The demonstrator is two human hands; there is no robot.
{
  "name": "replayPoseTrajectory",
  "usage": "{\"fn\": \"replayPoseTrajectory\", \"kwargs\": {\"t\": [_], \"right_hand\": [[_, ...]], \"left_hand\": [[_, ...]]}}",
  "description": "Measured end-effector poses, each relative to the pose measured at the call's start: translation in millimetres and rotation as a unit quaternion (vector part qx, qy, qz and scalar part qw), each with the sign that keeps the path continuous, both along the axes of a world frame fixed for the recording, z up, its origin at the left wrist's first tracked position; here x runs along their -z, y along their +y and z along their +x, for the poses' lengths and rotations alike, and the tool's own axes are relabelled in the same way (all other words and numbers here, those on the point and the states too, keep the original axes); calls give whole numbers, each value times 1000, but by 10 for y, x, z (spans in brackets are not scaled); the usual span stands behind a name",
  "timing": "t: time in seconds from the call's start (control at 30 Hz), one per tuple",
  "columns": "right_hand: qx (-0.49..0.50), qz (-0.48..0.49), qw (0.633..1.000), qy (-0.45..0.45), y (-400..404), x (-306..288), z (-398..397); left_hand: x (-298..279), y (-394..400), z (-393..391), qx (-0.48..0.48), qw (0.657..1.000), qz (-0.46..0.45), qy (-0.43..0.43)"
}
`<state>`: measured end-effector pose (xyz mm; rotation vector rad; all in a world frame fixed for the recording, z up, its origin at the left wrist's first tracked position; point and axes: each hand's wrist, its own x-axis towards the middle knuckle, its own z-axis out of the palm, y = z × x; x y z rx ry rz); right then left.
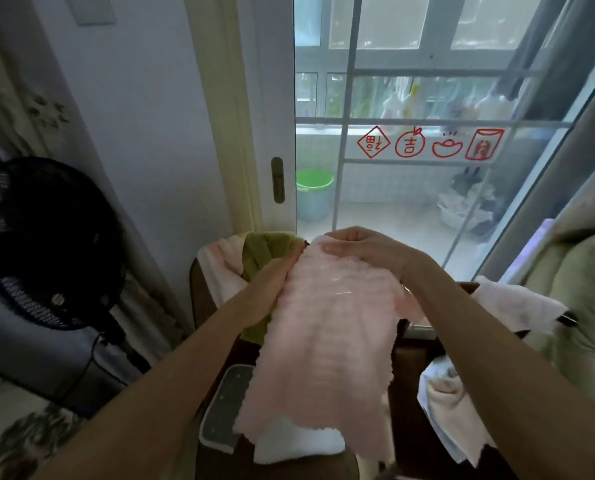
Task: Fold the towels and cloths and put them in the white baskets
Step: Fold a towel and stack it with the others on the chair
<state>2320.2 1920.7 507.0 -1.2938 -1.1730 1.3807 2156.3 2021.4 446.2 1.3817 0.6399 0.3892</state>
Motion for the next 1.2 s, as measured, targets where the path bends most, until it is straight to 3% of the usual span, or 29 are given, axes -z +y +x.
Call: {"fn": "replayPoseTrajectory", "kwargs": {"t": [0.17,0.33,0.47,0.57,0.67,0.77,0.87,0.93,1.07,1.2], "right_hand": [[36,-10,999,11,-264,246,-109],[207,-8,977,-46,-413,602,-310],[315,-55,932,-170,-544,990,-557],[375,-89,882,-272,-678,1353,-667],[397,-139,857,-298,-840,1570,-825],[357,-119,901,-214,-877,1608,-1073],[230,-91,961,-123,-762,1526,-1361],[139,-80,982,-96,-703,1485,-1515],[62,-108,990,-71,-630,1466,-1652],[87,-125,982,-108,-639,1560,-1661]], "left_hand": [[-17,-118,-247,-39,999,29,18],[194,-145,-746,6,994,103,38],[490,-158,-1290,1,988,115,103],[719,-111,-1641,74,961,190,186],[871,-190,-1919,88,932,268,230],[904,-313,-1990,36,942,286,174],[818,-492,-1850,49,955,259,134],[743,-639,-1746,73,964,224,121],[673,-768,-1710,27,983,153,103],[756,-793,-1907,-26,980,144,138]]}}
